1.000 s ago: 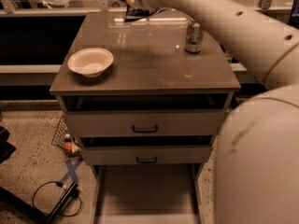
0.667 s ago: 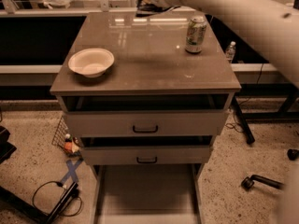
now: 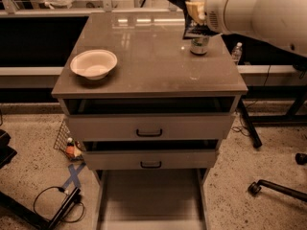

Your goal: Place blue chip bag into bottom drawer

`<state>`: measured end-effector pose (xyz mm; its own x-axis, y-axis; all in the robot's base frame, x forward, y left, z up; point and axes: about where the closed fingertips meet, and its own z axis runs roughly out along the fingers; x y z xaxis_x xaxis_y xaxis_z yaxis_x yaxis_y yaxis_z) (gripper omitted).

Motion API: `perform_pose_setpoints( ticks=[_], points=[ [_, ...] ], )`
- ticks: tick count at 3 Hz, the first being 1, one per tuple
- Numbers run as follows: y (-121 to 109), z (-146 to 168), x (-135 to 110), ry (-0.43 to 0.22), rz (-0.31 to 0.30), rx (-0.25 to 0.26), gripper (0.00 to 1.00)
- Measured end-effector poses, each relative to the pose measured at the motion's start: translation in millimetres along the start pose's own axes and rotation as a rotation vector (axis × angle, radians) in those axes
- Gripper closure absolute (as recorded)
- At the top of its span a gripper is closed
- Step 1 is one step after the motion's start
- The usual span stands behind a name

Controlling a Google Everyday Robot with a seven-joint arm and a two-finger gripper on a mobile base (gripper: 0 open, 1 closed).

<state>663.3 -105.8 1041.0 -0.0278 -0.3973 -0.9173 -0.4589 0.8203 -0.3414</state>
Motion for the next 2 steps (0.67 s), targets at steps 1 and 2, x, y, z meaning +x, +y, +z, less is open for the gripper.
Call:
perform_pose_setpoints(
  ticks=[1, 2],
  points=[
    [40.1, -33.9, 60.0, 0.035, 0.034, -0.029, 1.00],
    [91.1, -42.7, 142.2, 0.099, 0.076, -0.113, 1.00]
  ],
)
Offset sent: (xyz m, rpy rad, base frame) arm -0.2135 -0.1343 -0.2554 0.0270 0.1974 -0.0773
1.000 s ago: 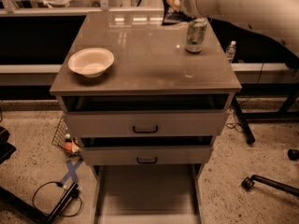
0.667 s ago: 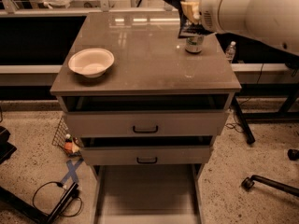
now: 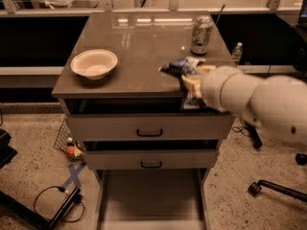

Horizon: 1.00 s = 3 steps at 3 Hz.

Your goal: Place blue chip bag into bottom drawer

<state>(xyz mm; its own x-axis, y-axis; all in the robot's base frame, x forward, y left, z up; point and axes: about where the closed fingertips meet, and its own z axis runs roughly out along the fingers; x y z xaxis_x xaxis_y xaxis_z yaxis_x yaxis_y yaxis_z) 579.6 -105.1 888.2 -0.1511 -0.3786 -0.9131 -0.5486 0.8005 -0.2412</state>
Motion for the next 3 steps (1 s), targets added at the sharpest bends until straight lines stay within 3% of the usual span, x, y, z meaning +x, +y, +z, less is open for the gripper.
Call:
perform_pose_setpoints(
  ticks=[1, 2, 3],
  points=[
    [55.4, 3.6, 108.8, 0.051, 0.069, -0.077, 1.00],
    [133.1, -23.8, 159.9, 0.006, 0.003, -0.158, 1.00],
    [133.3, -22.3, 161.7, 0.010, 0.002, -0.161, 1.00]
  ],
)
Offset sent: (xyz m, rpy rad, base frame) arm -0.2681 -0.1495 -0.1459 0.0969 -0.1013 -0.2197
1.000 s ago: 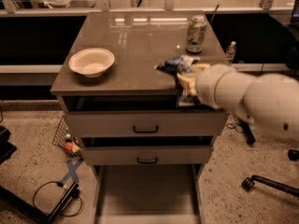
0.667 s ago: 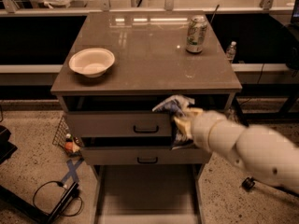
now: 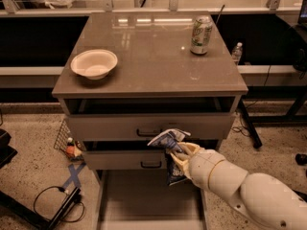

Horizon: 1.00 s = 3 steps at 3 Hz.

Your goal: Place blue chip bag into bottom drawer

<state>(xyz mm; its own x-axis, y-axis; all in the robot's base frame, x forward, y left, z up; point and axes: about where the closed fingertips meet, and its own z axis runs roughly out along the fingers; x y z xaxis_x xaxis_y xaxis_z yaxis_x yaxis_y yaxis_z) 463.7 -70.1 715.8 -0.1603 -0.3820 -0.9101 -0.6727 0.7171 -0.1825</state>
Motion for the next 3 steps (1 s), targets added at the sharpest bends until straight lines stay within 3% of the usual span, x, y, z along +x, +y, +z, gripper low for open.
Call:
perform_pose_setpoints(
  ticks=[1, 2, 3],
  points=[
    [-1.6, 12.9, 12.1, 0.016, 0.016, -0.022, 1.00],
    [-5.6, 56.8, 69.9, 0.053, 0.033, -0.168, 1.00],
    [-0.3, 61.8, 123.6, 0.055, 0.029, -0.289, 1.00]
  ],
)
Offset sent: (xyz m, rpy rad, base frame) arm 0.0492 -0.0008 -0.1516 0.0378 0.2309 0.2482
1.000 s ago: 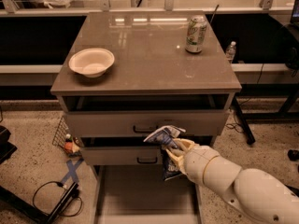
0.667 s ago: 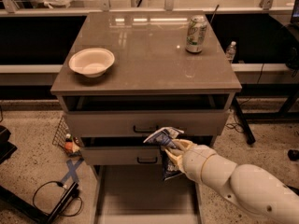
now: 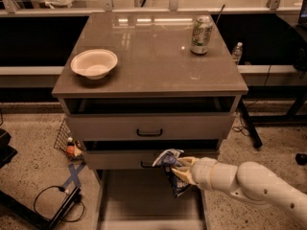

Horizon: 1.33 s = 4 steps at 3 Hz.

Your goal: Place blue chip bag into bottom drawer

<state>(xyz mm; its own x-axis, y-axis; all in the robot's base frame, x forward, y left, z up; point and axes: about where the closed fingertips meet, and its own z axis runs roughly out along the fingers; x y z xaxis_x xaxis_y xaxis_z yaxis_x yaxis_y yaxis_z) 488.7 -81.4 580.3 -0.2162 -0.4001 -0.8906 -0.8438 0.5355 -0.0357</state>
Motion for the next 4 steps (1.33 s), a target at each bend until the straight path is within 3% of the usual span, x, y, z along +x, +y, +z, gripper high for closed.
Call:
perform_pose_setpoints(
  ticks=[1, 3, 4],
  points=[
    [12.8, -4.4, 56.5, -0.033, 0.036, -0.058, 1.00],
    [20.3, -1.5, 68.1, -0.048, 0.055, -0.078, 1.00],
    [25.3, 20.1, 84.5, -0.022, 0.073, -0.105, 1.00]
  ],
)
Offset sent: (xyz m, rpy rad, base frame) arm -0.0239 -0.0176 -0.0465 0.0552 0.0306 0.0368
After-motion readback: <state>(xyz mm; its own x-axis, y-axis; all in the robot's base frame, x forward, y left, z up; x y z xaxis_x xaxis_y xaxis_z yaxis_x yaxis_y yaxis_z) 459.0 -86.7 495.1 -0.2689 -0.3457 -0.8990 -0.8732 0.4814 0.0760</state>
